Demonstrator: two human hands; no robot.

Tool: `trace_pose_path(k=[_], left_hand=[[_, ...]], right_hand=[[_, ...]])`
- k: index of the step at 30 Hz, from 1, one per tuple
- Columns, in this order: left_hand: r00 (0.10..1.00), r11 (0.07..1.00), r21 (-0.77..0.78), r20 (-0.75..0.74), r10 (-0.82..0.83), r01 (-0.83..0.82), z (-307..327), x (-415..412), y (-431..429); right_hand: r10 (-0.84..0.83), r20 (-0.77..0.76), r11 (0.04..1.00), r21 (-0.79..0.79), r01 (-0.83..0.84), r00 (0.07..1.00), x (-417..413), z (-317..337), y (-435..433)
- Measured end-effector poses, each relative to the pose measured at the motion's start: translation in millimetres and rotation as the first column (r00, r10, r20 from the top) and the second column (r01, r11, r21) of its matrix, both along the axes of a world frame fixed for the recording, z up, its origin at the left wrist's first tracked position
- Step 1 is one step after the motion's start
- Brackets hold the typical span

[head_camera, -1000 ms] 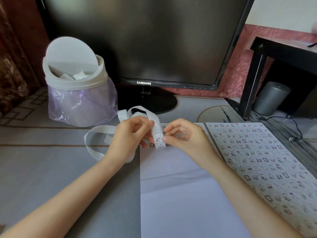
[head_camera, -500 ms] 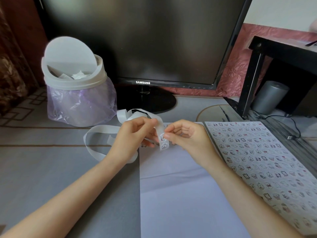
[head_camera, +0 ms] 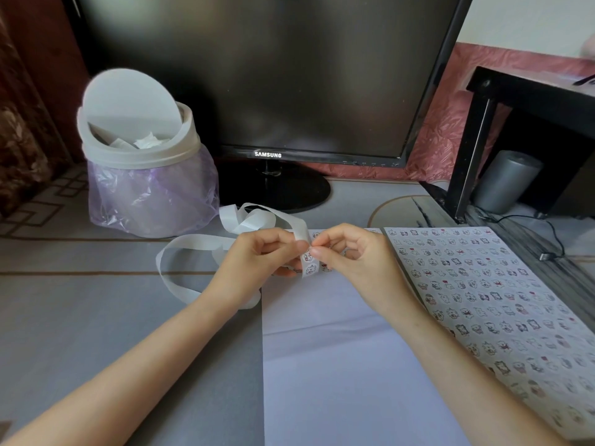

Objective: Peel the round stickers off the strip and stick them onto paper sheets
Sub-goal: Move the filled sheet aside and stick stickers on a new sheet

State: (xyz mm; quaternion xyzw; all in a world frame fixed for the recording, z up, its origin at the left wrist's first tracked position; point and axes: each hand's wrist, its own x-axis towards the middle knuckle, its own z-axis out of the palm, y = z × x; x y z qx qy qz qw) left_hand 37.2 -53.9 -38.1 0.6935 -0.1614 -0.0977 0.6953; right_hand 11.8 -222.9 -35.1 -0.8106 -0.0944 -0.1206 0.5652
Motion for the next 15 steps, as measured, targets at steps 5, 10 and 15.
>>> trace_pose_path(k=[5,10,15], left_hand=[[1.0,1.0,0.001,-0.013,0.01,-0.01,-0.2,1.1,-1.0],[0.999,0.999,0.025,-0.034,0.036,-0.035,-0.8,1.0,-3.4],[0.996,0.997,0.037,-0.055,0.07,-0.068,-1.9,1.0,-4.7]], right_hand=[[-0.019,0.004,0.999,-0.043,0.019,1.0,-0.9,0.9,0.4],[-0.05,0.052,0.978,-0.198,0.06,0.997,-2.4,-0.8,0.9],[-0.057,0.064,0.96,-0.271,0.073,0.996,-1.5,-4.8,0.3]])
